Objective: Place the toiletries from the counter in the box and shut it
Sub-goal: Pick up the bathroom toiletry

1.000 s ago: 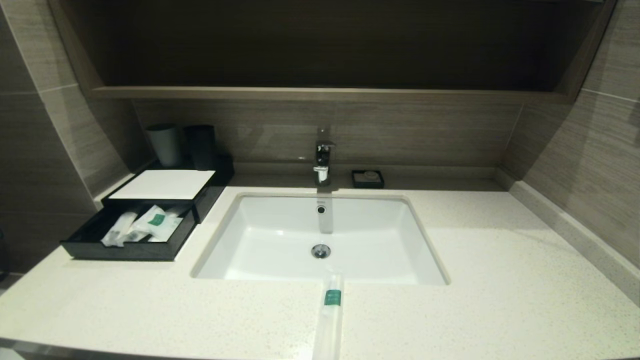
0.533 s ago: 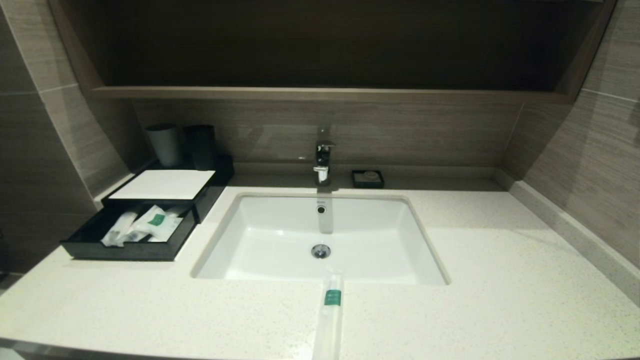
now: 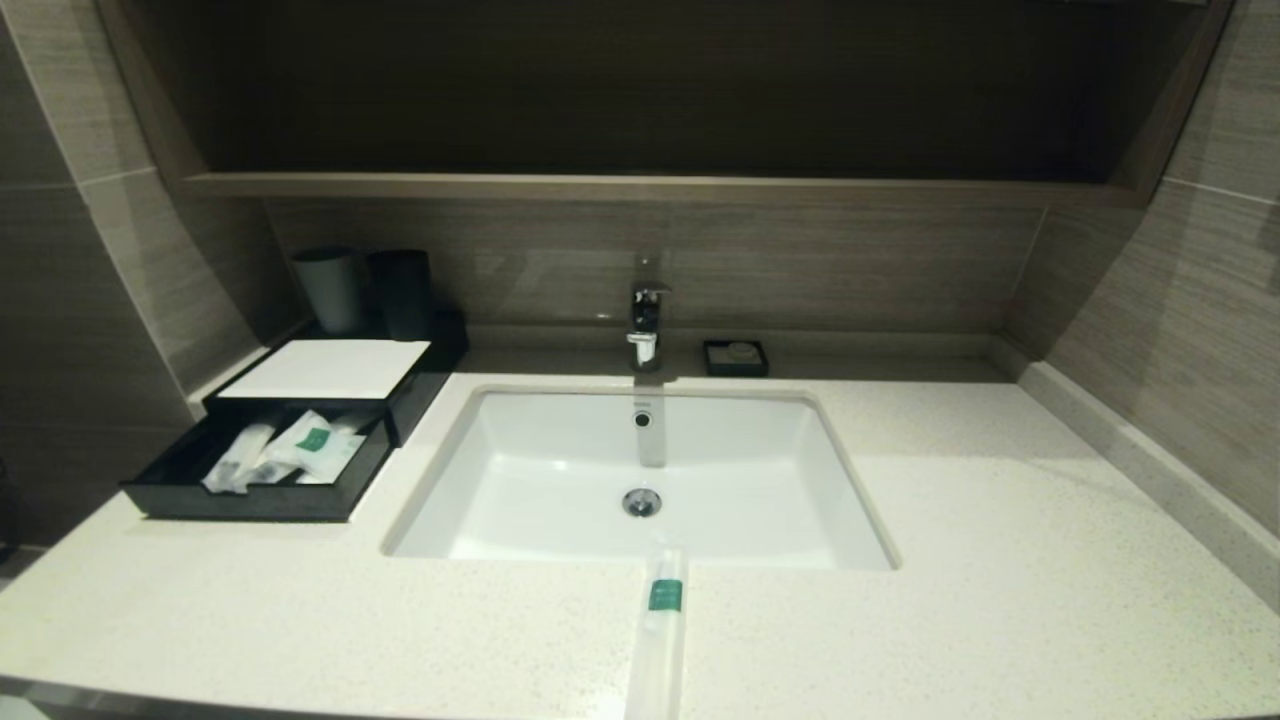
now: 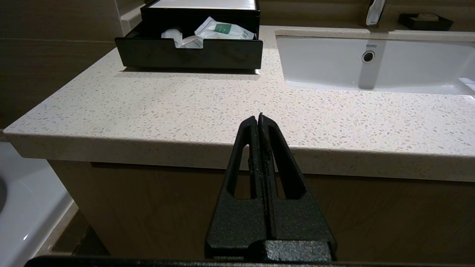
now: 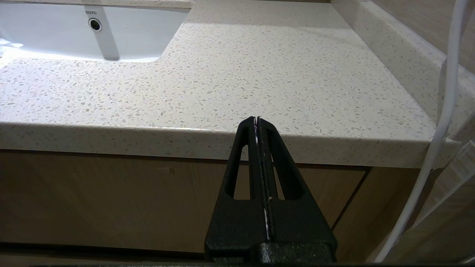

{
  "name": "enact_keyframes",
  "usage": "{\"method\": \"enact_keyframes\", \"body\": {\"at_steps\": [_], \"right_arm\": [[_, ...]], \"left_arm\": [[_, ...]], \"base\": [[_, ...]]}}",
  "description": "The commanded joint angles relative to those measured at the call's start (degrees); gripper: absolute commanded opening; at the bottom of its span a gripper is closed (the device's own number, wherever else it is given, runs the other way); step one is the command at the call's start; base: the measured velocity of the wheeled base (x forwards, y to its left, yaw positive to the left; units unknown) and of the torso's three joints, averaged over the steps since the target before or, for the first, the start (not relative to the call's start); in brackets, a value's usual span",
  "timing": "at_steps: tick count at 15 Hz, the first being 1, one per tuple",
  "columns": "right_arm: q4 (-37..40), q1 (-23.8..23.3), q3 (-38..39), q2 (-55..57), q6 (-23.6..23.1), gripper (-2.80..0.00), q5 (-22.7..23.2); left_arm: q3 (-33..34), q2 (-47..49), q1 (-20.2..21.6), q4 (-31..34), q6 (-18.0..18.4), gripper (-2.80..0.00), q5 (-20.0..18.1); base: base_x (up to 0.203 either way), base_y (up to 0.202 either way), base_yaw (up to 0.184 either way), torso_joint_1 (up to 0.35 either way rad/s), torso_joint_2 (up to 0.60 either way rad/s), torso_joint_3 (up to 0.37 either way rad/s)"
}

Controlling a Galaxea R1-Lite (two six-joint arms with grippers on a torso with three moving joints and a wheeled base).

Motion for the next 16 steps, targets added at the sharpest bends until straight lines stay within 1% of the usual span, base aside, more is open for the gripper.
{"method": "enact_keyframes", "body": {"at_steps": [1, 4, 7, 8, 10, 12, 13, 14, 16], "right_arm": [[-0.02, 0.01, 0.09, -0.01, -0.02, -2.80, 0.00], [-0.02, 0.01, 0.09, 0.07, -0.02, -2.80, 0.00], [-0.02, 0.01, 0.09, 0.07, -0.02, -2.80, 0.00], [-0.02, 0.01, 0.09, 0.07, -0.02, -2.80, 0.00], [0.02, 0.01, 0.09, 0.07, -0.02, -2.80, 0.00], [0.07, 0.01, 0.09, -0.01, -0.02, -2.80, 0.00], [0.00, 0.01, 0.09, -0.01, -0.02, -2.80, 0.00], [-0.02, 0.01, 0.09, -0.01, -0.02, -2.80, 0.00], [-0.02, 0.01, 0.09, -0.01, -0.02, -2.80, 0.00]], "left_arm": [[1.14, 0.05, 0.00, 0.05, 0.19, -2.80, 0.08], [-1.71, -0.02, 0.00, 0.18, 2.31, -2.80, -0.10], [-5.90, -0.02, 0.00, 0.78, 2.93, -2.80, -0.59], [-7.60, 0.01, 0.00, 1.88, 2.98, -2.80, -0.61], [-11.88, 0.01, 0.00, 6.71, 2.99, -2.80, -1.07], [-15.95, 0.02, 0.00, 11.36, 3.00, -2.80, -2.96], [-17.50, 0.36, 0.00, 12.30, 2.97, -2.80, -3.51], [-18.77, 1.62, 0.00, 12.08, 2.91, -2.80, -3.57], [-22.47, 7.94, -0.02, 11.12, 2.24, -2.80, -3.52]], "base": [[0.000, 0.000, 0.000, 0.000, 0.00, 0.000], [0.000, 0.000, 0.000, 0.000, 0.00, 0.000], [0.000, 0.000, 0.000, 0.000, 0.00, 0.000], [0.000, 0.000, 0.000, 0.000, 0.00, 0.000], [0.000, 0.000, 0.000, 0.000, 0.00, 0.000], [0.000, 0.000, 0.000, 0.000, 0.00, 0.000], [0.000, 0.000, 0.000, 0.000, 0.00, 0.000], [0.000, 0.000, 0.000, 0.000, 0.00, 0.000], [0.000, 0.000, 0.000, 0.000, 0.00, 0.000]]}}
